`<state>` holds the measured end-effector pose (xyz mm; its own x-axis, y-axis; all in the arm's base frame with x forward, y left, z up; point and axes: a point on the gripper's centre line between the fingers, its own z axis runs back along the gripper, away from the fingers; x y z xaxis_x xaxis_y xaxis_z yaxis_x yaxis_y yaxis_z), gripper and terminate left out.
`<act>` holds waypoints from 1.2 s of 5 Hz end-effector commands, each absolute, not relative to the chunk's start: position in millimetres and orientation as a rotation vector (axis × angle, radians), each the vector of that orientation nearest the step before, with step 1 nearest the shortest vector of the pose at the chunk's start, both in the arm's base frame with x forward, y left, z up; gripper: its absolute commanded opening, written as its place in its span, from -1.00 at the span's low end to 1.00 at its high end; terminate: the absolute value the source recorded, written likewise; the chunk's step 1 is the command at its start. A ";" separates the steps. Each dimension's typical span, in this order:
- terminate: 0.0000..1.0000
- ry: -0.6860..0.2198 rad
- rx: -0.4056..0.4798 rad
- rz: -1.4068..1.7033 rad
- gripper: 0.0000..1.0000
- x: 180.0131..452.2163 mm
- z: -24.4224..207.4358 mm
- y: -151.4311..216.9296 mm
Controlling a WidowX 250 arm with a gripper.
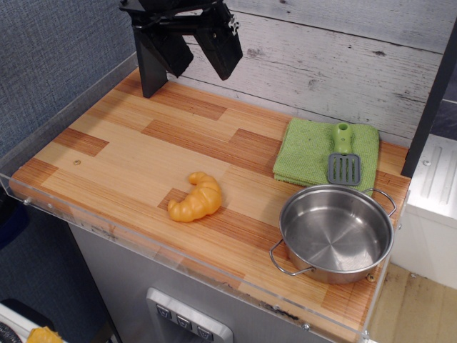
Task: Move the pot to the top left corner of the table
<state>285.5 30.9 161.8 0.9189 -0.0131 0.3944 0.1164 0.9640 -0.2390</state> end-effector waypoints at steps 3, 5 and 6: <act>-1.00 -0.410 -0.213 -0.136 1.00 276.2 164.4 4.2; -1.00 -0.454 -0.157 -0.220 1.00 268.6 146.6 -28.3; -1.00 -0.439 -0.157 -0.236 1.00 267.2 133.2 -40.9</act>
<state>265.6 -42.0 126.0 0.8892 -0.1927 0.4150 0.2577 0.9604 -0.1063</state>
